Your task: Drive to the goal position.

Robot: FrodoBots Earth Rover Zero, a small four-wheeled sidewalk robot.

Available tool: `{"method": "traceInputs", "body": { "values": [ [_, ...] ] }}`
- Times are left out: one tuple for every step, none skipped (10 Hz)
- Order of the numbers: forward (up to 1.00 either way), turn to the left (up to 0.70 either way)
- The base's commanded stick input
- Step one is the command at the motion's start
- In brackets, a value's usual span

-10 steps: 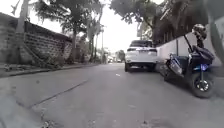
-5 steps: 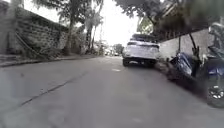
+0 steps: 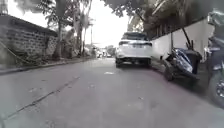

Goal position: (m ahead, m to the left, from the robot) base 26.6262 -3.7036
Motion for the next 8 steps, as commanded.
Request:
{"method": "traceInputs", "body": {
  "values": [
    [0.7,0.0],
    [0.7,0.0],
    [0.7,0.0],
    [0.7,0.0],
    [0.7,0.0],
    [0.84,0.0],
    [0.85,0.04],
    [0.85,0.02]
  ]
}}
